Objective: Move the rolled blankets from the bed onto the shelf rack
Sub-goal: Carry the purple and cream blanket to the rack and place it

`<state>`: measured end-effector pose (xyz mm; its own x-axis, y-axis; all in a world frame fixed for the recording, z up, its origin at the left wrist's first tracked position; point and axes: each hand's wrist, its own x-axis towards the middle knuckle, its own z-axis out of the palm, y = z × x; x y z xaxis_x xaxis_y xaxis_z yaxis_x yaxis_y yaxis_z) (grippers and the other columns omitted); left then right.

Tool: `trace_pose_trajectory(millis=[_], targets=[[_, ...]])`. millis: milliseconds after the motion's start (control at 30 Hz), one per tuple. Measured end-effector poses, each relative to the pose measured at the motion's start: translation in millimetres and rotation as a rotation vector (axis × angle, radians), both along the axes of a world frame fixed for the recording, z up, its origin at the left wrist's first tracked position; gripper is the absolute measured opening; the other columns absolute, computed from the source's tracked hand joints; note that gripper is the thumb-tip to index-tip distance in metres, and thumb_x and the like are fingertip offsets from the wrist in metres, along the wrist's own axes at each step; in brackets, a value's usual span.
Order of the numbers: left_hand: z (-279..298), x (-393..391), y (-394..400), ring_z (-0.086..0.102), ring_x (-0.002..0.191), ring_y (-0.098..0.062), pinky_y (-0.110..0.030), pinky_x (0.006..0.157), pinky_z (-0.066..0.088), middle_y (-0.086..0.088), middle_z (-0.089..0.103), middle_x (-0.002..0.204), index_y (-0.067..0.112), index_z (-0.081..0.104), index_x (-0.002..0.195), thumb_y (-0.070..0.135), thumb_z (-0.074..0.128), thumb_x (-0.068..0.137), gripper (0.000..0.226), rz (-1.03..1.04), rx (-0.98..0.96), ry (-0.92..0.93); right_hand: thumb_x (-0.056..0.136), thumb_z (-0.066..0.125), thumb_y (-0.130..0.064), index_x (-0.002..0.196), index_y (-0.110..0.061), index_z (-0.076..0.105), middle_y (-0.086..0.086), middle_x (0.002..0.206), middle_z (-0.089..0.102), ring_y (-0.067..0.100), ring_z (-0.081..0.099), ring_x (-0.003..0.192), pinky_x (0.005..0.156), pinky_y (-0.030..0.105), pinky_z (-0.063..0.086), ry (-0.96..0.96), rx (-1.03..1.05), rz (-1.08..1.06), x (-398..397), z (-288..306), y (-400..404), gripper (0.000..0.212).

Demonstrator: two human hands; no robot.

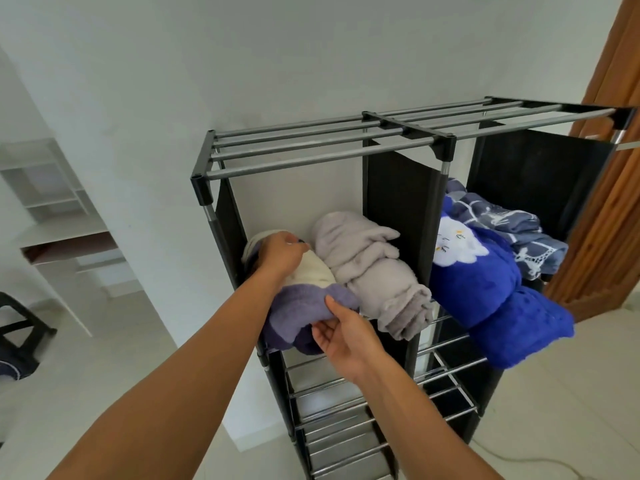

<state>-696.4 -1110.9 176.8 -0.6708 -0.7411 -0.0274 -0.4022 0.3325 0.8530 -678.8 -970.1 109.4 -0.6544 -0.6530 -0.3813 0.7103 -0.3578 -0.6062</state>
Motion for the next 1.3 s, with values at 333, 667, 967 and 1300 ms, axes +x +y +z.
trace_pose_trajectory(millis=[333,667,967,1300], targets=[[-21.7,11.5,9.3,0.049,0.126,-0.031,-0.032,0.105,0.037,-0.011,0.052,0.139,0.018,0.062,0.125,0.026,0.061,0.089,0.036,-0.159,-0.212,-0.214,0.094,0.054,-0.028,0.120,-0.011,0.060,0.008,0.105,0.069,0.017,0.063,0.087,0.066,0.025,0.049,0.083,0.077,-0.005,8.0,-19.4,3.4,0.032],[-34.5,27.5,71.0,0.051,0.121,-0.028,-0.038,0.103,0.040,-0.010,0.055,0.129,0.008,0.067,0.107,0.018,0.060,0.087,0.024,-0.280,-0.518,0.090,0.092,0.057,-0.016,0.096,-0.009,0.060,0.005,0.085,0.069,0.012,0.058,0.069,0.066,0.024,0.047,0.152,0.355,0.017,13.3,-57.0,84.8,0.008],[-129.6,45.1,291.2,0.062,0.079,-0.016,-0.022,0.073,0.046,-0.008,0.071,0.087,0.011,0.072,0.095,0.023,0.064,0.086,0.017,-1.204,-0.127,-0.169,0.090,0.056,-0.010,0.091,-0.008,0.059,0.008,0.083,0.067,0.015,0.055,0.066,0.065,0.026,0.045,-0.102,0.621,-0.451,88.5,-118.3,296.3,0.003],[-211.5,202.8,585.5,0.062,0.085,-0.018,-0.018,0.071,0.040,-0.009,0.070,0.092,0.012,0.072,0.095,0.024,0.063,0.083,0.019,-1.851,-0.261,-0.502,0.090,0.055,-0.007,0.087,-0.010,0.058,0.007,0.080,0.068,0.014,0.057,0.063,0.059,0.022,0.045,-0.382,0.726,-1.119,371.9,-170.1,550.3,0.005]])
